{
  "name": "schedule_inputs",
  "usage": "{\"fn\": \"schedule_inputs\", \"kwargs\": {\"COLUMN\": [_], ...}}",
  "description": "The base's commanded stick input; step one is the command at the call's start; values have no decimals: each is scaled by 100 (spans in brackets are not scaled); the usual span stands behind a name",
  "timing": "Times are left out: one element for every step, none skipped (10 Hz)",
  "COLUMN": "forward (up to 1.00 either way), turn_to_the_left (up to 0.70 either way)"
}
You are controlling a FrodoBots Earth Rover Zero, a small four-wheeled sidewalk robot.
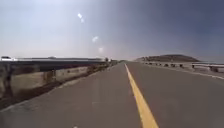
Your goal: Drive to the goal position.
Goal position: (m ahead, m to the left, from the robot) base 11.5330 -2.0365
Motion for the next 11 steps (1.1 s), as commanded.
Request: {"fn": "schedule_inputs", "kwargs": {"forward": [50,50,50,50,50,50,50,50,50,50,50], "turn_to_the_left": [0,-12,-26,-37,-46,-36,-12,0,0,0,0]}}
